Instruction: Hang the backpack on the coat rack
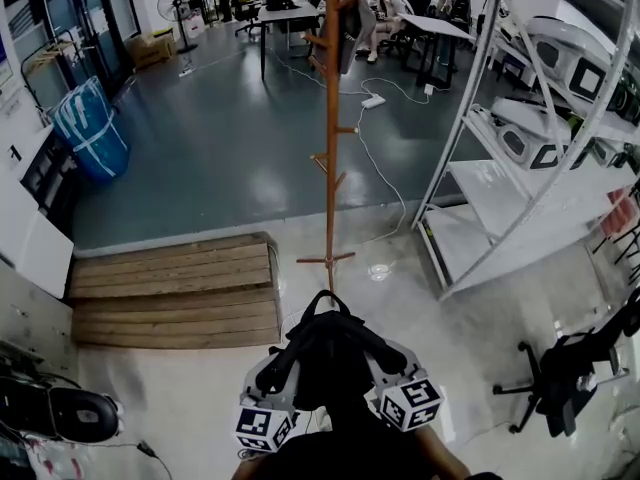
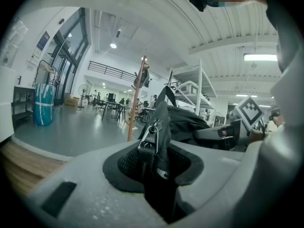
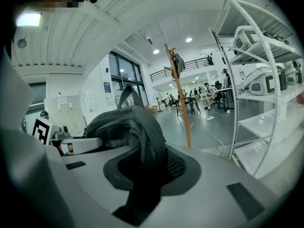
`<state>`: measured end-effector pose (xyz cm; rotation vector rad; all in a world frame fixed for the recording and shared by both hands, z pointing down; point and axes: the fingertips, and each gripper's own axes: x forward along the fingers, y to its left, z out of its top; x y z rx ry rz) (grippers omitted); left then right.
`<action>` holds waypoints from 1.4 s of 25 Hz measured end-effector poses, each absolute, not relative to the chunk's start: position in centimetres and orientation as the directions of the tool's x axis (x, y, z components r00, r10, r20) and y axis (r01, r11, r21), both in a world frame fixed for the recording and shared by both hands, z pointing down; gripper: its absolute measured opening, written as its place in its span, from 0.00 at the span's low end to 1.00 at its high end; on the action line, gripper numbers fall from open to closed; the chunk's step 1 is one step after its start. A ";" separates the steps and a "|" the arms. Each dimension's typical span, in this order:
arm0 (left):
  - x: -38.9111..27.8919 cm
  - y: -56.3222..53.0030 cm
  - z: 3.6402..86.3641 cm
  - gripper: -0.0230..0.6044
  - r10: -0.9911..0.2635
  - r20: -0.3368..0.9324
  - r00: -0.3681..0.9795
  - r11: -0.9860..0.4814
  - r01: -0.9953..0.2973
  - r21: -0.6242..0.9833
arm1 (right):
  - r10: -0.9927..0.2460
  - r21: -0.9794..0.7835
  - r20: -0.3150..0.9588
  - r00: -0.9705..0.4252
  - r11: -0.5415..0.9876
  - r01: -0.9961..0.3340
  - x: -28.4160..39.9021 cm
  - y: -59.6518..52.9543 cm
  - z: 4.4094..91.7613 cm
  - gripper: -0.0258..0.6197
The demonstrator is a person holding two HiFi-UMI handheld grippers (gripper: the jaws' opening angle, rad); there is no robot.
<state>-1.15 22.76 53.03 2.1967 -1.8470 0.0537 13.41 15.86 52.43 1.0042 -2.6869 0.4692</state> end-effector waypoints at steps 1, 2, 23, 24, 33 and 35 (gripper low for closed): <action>-1.4 21.8 53.0 0.22 -0.962 0.201 0.184 -0.148 -0.972 0.181 | -0.591 -0.217 0.325 -0.738 0.713 -0.667 13.1 15.0 52.5 0.16; -1.7 20.9 53.0 0.22 -0.962 0.204 0.182 -0.145 -0.972 0.183 | -0.590 -0.221 0.326 -0.739 0.712 -0.666 12.9 14.1 52.5 0.16; -6.0 5.4 51.2 0.22 -0.976 0.183 0.121 -0.087 -0.979 0.184 | -0.539 -0.221 0.297 -0.788 0.764 -0.606 8.3 -2.2 50.5 0.16; -5.9 4.8 51.1 0.22 -0.977 0.180 0.119 -0.085 -0.979 0.185 | -0.538 -0.219 0.296 -0.789 0.766 -0.605 8.3 -2.7 50.4 0.16; -5.4 2.0 49.7 0.22 -0.981 0.156 0.119 -0.090 -0.979 0.182 | -0.539 -0.215 0.280 -0.794 0.771 -0.599 8.6 -5.3 49.1 0.16; -5.3 1.6 49.8 0.22 -0.980 0.160 0.116 -0.085 -0.979 0.187 | -0.539 -0.217 0.282 -0.794 0.770 -0.600 8.6 -5.8 49.1 0.16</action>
